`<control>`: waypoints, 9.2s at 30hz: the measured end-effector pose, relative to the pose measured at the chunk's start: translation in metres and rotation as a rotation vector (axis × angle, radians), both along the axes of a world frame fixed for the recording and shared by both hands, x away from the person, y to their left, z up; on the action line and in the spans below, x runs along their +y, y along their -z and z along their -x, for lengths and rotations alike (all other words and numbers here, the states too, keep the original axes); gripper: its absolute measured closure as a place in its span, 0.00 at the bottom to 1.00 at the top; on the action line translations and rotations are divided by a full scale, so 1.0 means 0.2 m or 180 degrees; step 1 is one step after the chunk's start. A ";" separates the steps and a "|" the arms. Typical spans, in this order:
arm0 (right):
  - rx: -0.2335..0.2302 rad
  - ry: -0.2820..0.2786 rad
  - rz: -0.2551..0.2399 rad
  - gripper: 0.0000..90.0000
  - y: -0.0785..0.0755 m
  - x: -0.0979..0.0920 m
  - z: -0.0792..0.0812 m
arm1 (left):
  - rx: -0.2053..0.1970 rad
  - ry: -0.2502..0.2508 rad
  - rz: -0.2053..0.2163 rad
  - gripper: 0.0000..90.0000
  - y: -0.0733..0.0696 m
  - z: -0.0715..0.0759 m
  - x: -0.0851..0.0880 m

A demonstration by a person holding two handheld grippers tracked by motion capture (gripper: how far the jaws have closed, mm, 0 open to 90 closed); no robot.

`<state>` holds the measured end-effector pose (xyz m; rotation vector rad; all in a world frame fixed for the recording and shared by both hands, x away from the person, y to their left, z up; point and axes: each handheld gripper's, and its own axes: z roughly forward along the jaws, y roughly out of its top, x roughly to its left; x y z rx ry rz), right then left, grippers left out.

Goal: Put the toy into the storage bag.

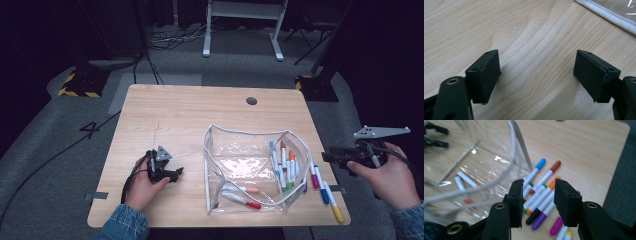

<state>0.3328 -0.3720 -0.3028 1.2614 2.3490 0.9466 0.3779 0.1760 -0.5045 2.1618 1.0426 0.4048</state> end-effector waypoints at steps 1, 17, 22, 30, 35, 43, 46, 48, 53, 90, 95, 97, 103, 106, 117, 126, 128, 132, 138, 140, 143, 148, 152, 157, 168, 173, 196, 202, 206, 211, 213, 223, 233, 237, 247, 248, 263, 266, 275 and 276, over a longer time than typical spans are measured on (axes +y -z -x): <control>0.0042 0.0047 0.0026 0.67 0.04 -0.03 0.00 | -0.0001 -0.0003 -0.0001 0.24 0.00 0.00 0.00; 0.0667 0.0616 0.0268 0.66 0.67 -0.27 0.05 | -0.0001 0.0000 0.0000 0.24 0.00 0.00 0.00; 0.0784 0.0738 0.0361 0.68 0.76 -0.32 0.09 | -0.0001 -0.0002 0.0000 0.25 0.00 0.00 0.00; 0.0876 0.0883 0.0424 0.77 0.83 -0.35 0.11 | -0.0002 -0.0001 -0.0001 0.24 0.00 0.00 0.00; 0.0895 0.0919 0.0513 0.85 0.83 -0.34 0.11 | -0.0002 0.0001 -0.0001 0.25 0.00 0.00 0.00; 0.0814 0.0892 0.0353 0.85 0.73 -0.34 0.11 | -0.0001 0.0000 0.0000 0.25 0.00 0.00 0.00; 0.0694 0.0833 0.0315 0.85 0.64 -0.32 0.10 | -0.0001 -0.0002 0.0000 0.25 0.00 0.00 0.00; 0.0621 0.0782 0.0275 0.85 0.56 -0.30 0.09 | -0.0001 -0.0001 -0.0001 0.25 0.00 0.00 0.00; 0.0437 0.0626 0.0267 0.85 0.38 -0.23 0.05 | -0.0001 0.0000 0.0001 0.25 0.00 0.00 0.00; 0.0151 -0.1089 0.0269 0.85 -0.22 0.79 -0.15 | 0.0003 0.0001 0.0002 0.24 0.00 0.00 0.00; 0.0245 -0.1254 0.0319 0.85 -0.15 0.90 -0.17 | 0.0001 0.0002 0.0002 0.24 0.00 0.00 0.00; 0.0291 -0.1328 0.0332 0.85 -0.12 0.94 -0.18 | 0.0000 0.0007 0.0001 0.24 0.00 0.00 0.00; 0.0405 -0.1462 0.0371 0.85 -0.02 1.04 -0.21 | -0.0004 0.0015 -0.0001 0.24 0.00 0.00 0.00; 0.0487 -0.1534 0.0427 0.85 0.05 1.08 -0.22 | -0.0005 0.0019 0.0000 0.24 0.00 0.00 0.00; 0.0745 -0.1699 0.0665 0.85 0.26 1.13 -0.23 | 0.0000 0.0017 0.0001 0.24 0.00 0.00 0.00; 0.1091 -0.1895 0.1004 0.85 0.39 1.16 -0.21 | -0.0005 0.0019 0.0000 0.24 0.00 0.00 0.00; 0.1151 -0.1942 0.1085 0.85 0.41 1.17 -0.20 | -0.0004 0.0019 0.0001 0.24 0.00 0.00 0.00; 0.1252 -0.1996 0.1178 0.85 0.44 1.17 -0.20 | 0.0000 0.0016 0.0001 0.24 0.00 0.00 0.00; 0.1304 -0.2109 0.1317 0.84 0.47 1.17 -0.18 | -0.0006 0.0017 0.0000 0.24 0.00 0.00 0.00; 0.1326 -0.2149 0.1292 0.78 0.48 1.16 -0.18 | -0.0005 0.0021 -0.0001 0.24 0.00 0.00 0.00; 0.1260 -0.2123 0.1201 0.68 0.46 1.16 -0.17 | -0.0005 0.0023 -0.0001 0.24 0.00 0.00 0.00; 0.0887 -0.2062 0.0918 0.65 0.34 1.15 -0.15 | -0.0005 0.0023 -0.0001 0.24 0.00 0.00 0.00; 0.0663 -0.1984 0.0772 0.63 0.24 1.12 -0.15 | -0.0006 0.0022 0.0000 0.24 0.00 0.00 0.00; 0.0326 -0.1832 0.0549 0.59 0.09 1.05 -0.16 | -0.0005 0.0022 -0.0001 0.24 0.00 0.00 0.00; -0.0063 -0.1312 0.0200 0.59 -0.13 0.74 -0.14 | -0.0006 0.0021 0.0000 0.24 0.00 0.00 0.00; -0.0104 -0.1095 0.0142 0.59 -0.16 0.59 -0.12 | -0.0006 0.0020 0.0002 0.24 0.00 0.00 0.00; 0.0364 0.0124 0.0213 0.59 0.26 -0.06 -0.10 | 0.0009 0.0051 -0.0017 0.24 0.00 0.00 0.00; 0.0655 0.0242 0.0359 0.59 0.48 -0.11 -0.10 | 0.0005 0.0045 -0.0011 0.24 0.00 0.00 0.00; 0.0790 0.0258 0.0359 0.59 0.60 -0.12 -0.11 | -0.0002 0.0051 -0.0022 0.24 0.00 0.00 0.00; 0.0905 0.0306 0.0316 0.60 0.71 -0.13 -0.12 | 0.0000 0.0050 -0.0021 0.24 0.00 0.00 0.00; 0.0925 0.0338 0.0358 0.62 0.73 -0.14 -0.13 | 0.0007 0.0044 -0.0006 0.24 0.00 0.00 0.00; 0.0997 0.0574 0.0569 0.79 0.82 -0.21 -0.17 | 0.0012 0.0042 -0.0003 0.24 0.00 0.00 0.00; 0.1027 0.0796 0.0501 0.85 0.81 -0.23 -0.18 | 0.0007 0.0045 -0.0006 0.24 0.00 0.00 0.00; 0.0975 0.0802 0.0432 0.85 0.76 -0.25 -0.17 | 0.0001 0.0051 -0.0024 0.24 0.00 0.00 0.00; 0.0699 0.0649 0.0356 0.85 0.49 -0.23 -0.15 | 0.0011 0.0041 -0.0001 0.24 0.00 0.00 0.00; 0.0685 0.0634 0.0341 0.85 0.46 -0.22 -0.15 | 0.0007 0.0044 -0.0006 0.24 0.00 0.00 0.00; 0.0314 0.0168 0.0159 0.85 -0.02 -0.01 -0.12 | 0.0010 0.0044 -0.0010 0.24 0.00 0.00 0.00; 0.0253 0.0015 0.0137 0.85 -0.10 0.06 -0.12 | 0.0005 0.0048 -0.0014 0.24 0.00 0.00 0.00; 0.0162 -0.0498 0.0144 0.85 -0.26 0.32 -0.12 | 0.0010 0.0035 0.0008 0.24 0.00 0.00 0.00; 0.0158 -0.0567 0.0156 0.85 -0.26 0.36 -0.12 | 0.0010 0.0035 0.0004 0.24 0.00 0.00 0.00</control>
